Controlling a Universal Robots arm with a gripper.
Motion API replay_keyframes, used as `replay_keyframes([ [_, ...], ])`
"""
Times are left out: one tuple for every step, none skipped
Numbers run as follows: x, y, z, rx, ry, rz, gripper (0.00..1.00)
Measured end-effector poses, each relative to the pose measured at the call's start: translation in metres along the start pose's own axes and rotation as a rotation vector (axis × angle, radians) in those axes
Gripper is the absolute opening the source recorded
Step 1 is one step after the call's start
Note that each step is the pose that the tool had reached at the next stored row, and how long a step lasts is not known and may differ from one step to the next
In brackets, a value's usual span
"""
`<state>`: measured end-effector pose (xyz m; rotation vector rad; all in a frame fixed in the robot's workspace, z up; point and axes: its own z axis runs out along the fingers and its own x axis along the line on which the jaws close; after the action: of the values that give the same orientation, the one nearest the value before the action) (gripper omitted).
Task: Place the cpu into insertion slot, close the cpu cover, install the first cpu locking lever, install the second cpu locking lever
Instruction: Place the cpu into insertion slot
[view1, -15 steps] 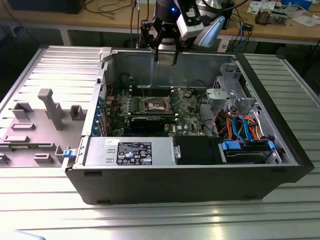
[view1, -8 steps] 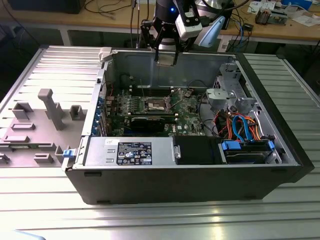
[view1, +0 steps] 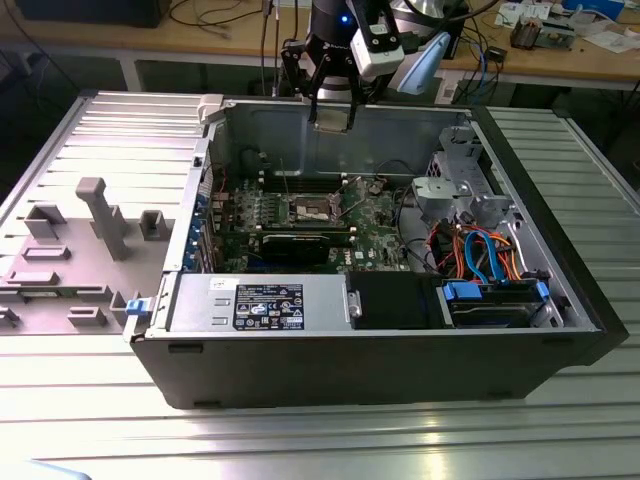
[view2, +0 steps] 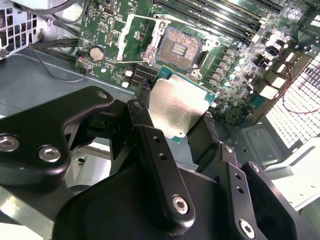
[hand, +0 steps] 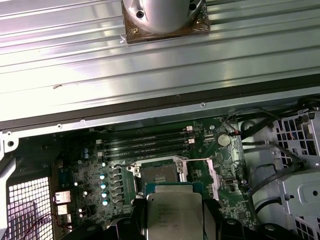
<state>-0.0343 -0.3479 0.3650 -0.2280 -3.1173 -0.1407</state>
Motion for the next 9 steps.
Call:
replay_keyframes([
  [0.0,0.0,0.0,-0.0001,0.0,0.0,0.55],
  [0.0,0.0,0.0,0.0,-0.0001,0.001,0.55],
  [0.0,0.0,0.0,-0.0001,-0.0002,0.002,0.55],
  [0.0,0.0,0.0,-0.0001,-0.0003,0.004,0.55],
  [0.0,0.0,0.0,-0.0002,-0.001,0.011,0.55],
  [0.0,0.0,0.0001,-0.0003,-0.0016,0.017,0.55],
  [0.0,0.0,0.0001,-0.0005,-0.0023,0.025,0.55],
  [0.0,0.0,0.0002,-0.0007,-0.0038,0.043,0.55],
  [0.0,-0.0001,0.0003,-0.001,-0.0052,0.058,0.55],
])
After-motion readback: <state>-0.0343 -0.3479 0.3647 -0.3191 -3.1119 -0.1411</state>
